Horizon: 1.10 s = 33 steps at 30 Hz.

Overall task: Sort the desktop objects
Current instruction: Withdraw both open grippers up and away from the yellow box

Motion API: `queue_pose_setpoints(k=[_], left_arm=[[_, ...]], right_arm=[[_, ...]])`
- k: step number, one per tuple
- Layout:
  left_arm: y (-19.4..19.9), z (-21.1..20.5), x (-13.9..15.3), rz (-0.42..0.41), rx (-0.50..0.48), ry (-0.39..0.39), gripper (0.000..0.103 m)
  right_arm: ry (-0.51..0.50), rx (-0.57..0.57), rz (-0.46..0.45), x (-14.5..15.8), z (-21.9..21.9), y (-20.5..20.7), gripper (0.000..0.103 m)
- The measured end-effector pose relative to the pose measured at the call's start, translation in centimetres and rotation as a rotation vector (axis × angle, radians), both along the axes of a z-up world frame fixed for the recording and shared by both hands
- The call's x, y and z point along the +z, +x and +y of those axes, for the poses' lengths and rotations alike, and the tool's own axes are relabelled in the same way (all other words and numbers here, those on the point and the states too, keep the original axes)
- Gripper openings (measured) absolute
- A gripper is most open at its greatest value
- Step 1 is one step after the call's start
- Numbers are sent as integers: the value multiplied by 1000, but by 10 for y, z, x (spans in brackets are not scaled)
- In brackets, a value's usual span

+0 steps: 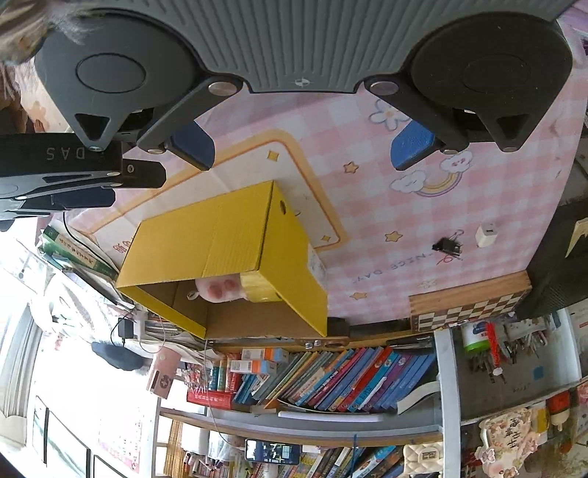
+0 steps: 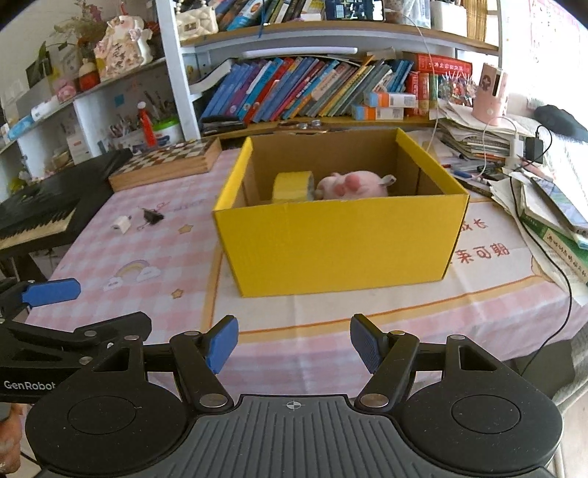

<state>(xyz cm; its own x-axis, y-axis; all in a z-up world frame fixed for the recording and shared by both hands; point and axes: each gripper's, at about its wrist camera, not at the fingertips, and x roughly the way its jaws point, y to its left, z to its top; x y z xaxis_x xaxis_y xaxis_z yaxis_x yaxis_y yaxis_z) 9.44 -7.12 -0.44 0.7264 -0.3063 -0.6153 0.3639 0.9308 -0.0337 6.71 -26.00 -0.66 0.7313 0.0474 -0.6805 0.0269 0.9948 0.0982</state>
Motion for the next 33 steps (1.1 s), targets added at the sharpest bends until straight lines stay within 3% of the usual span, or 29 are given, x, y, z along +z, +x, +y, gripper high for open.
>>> queue_pose_setpoints(k=[17,33], left_arm=[[-22,62,1,-3,15,-11,103],[-36,134,4,-32,125,-16,103]], right_arm=[[10,17,5,0,61,-23,74],[6,134,-14,1,133,-19,74]])
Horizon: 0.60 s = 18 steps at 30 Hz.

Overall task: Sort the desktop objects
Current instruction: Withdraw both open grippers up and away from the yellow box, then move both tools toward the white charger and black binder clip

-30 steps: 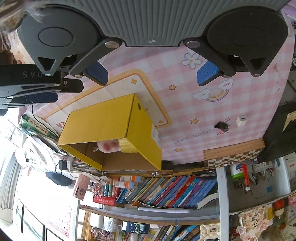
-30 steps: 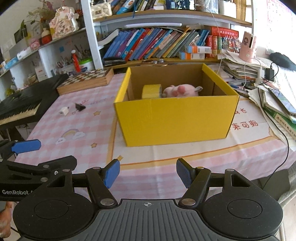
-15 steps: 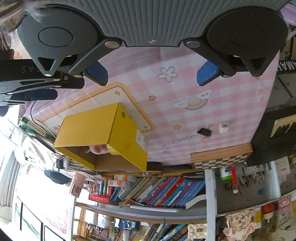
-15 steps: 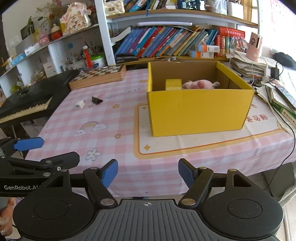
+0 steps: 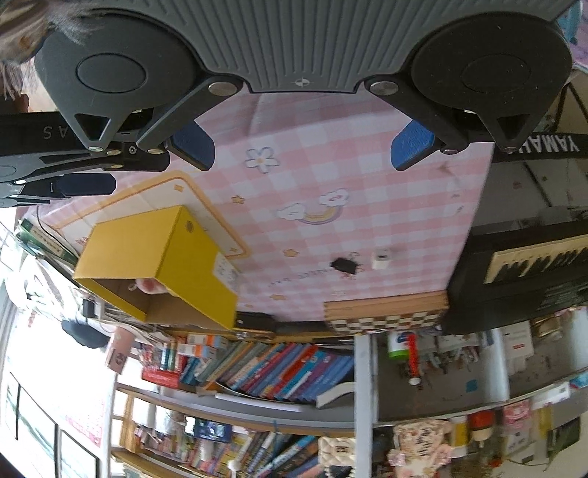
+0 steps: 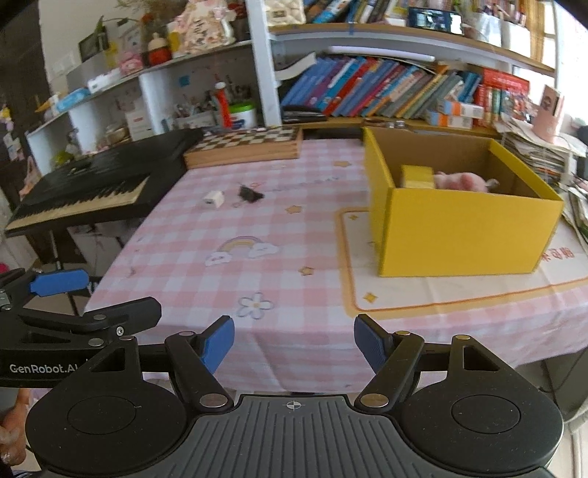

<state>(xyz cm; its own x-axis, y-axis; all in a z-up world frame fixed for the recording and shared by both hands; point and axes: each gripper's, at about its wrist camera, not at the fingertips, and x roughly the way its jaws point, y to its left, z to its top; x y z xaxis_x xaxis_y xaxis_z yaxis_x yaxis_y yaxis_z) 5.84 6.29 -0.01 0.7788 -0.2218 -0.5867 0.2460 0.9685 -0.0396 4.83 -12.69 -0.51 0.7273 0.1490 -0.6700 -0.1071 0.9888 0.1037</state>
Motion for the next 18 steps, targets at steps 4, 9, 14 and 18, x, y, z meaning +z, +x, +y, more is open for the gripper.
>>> queue_pose_setpoints(k=[4,9,14,18], left_arm=[[-2,17,0,-2,42,-6,103],[-3,32,0,-1,84,-11,103],[0,40,-1,6,119,-21,103],[5,43,-3,10,138,-24,103]], right_arm=[[-4,40,-1,1,17,4,74],[-9,77,-3,2,32,10,74],[-16,107,0,2,41,17,74],[-19,124,4,-1,43,25,74]])
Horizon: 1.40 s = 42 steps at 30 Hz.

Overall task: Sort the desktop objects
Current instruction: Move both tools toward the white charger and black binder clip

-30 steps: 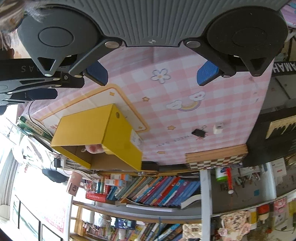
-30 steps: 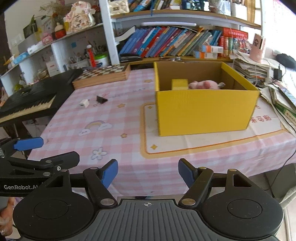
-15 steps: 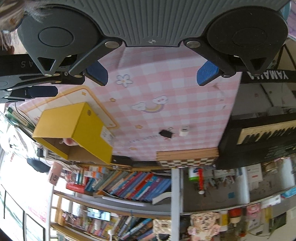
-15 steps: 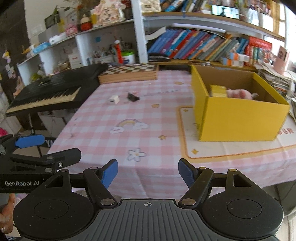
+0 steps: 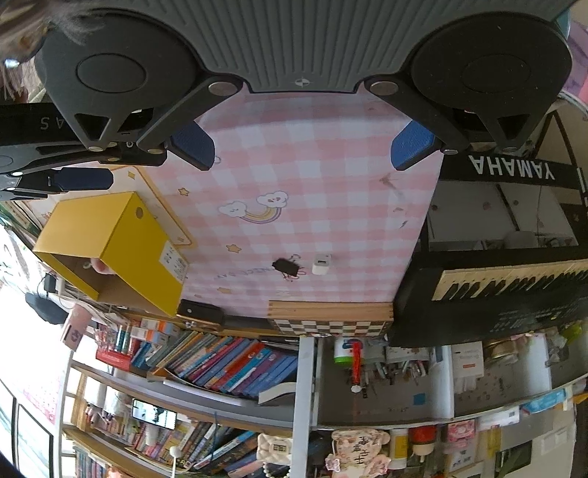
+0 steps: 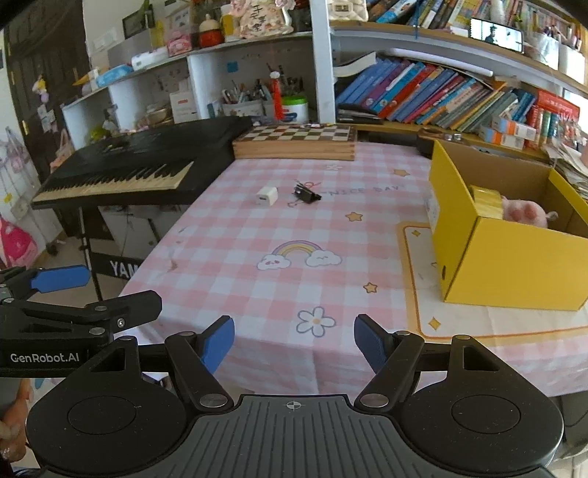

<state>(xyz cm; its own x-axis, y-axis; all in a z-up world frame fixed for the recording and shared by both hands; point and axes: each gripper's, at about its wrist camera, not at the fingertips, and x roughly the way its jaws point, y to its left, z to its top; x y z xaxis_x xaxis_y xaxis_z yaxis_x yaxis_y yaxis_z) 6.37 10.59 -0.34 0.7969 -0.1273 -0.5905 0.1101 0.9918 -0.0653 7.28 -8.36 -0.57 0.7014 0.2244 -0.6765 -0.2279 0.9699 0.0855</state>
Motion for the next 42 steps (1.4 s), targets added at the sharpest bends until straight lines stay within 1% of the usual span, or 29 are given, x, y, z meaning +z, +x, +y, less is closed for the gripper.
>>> queue_pose_setpoints(k=[8,21,29,34,37,39,42], left_arm=[[25,-1,-2,8,34,12,103],[88,-11,-8,59,104,-8,103],[126,-19,-11,82,149,2,103],[151,-20,-17,92,185,5,103],[169,-18,-24,94,207,7,102],[182,-16,-28,97,219,12,100],[203,-13,-35,105,234,15,100]], right_arm=[[8,36,9,-3,0,31,74],[3,105,45,-8,-10,102,74],[17,150,72,-13,-18,146,74],[27,185,74,-22,-18,177,74],[-2,223,60,-32,-11,198,74],[-19,244,60,-38,-6,213,73],[-21,260,67,-46,-2,237,72]])
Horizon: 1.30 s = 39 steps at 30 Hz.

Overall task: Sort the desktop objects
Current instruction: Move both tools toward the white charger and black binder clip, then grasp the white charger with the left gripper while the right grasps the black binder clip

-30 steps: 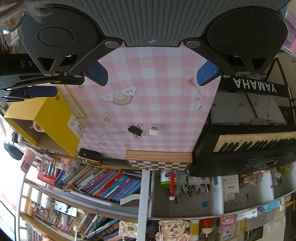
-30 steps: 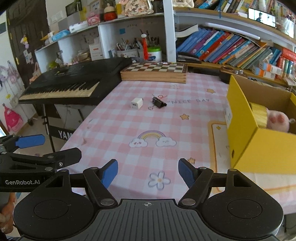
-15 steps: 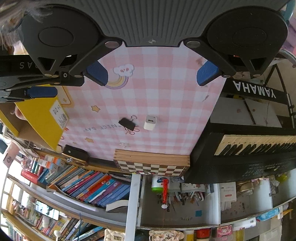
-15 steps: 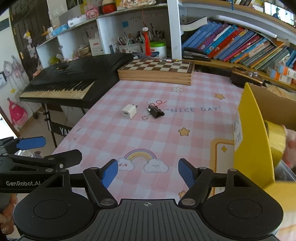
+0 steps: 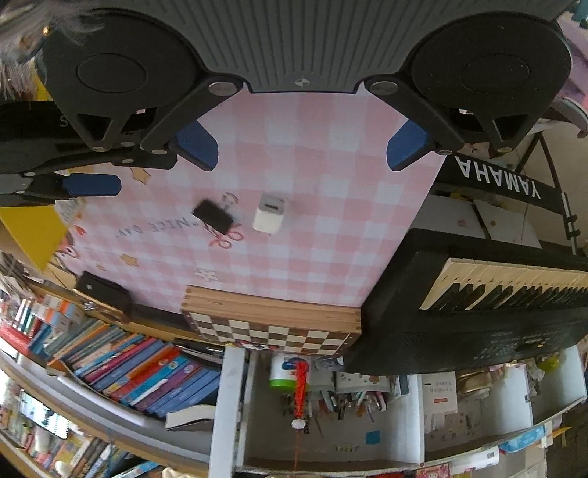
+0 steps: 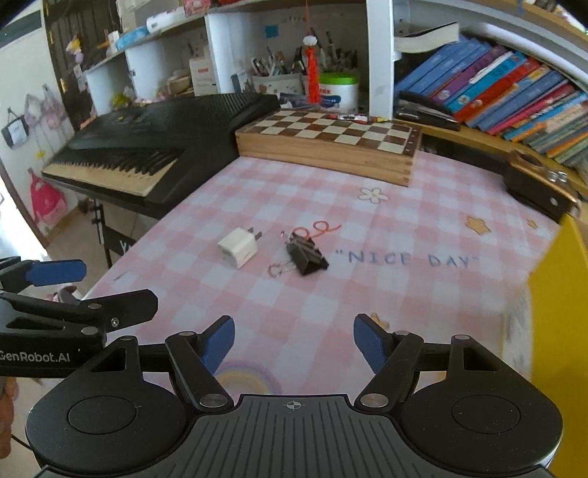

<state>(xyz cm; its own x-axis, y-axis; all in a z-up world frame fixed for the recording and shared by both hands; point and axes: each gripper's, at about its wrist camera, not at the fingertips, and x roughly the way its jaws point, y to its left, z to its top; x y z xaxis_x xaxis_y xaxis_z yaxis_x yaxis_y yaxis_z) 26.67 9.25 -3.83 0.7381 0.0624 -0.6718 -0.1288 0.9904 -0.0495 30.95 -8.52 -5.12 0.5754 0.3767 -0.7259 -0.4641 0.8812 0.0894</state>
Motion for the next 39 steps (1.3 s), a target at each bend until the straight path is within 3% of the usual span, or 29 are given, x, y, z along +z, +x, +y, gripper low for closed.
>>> queue_pose_setpoints(k=[6,13,18,24,27,29,32,39], left_arm=[[38,3,-13,27,-20,6,87],[72,3,-28,85,-69,-12,54],[85,-2,-31,85,-97,-2,54],[97,-13,-35,83,-140,18,55],[105,-16,-40,89,-146,22,51],[110,-16,-44,102,-147,19,35],[111,-19,-47,93,-155,43,25],[100,-16,-35,72,-149,12,24]], right_arm=[[-37,71,-6,-8,9,34,61],[-68,148,-13,-18,23,61,46],[-69,177,-33,-20,28,75,38],[-70,199,-32,-21,27,85,14],[-59,191,-39,-20,24,85,13],[-50,185,-41,-19,22,85,12],[-37,171,-44,-17,20,85,8],[-9,134,-67,-8,12,81,6]])
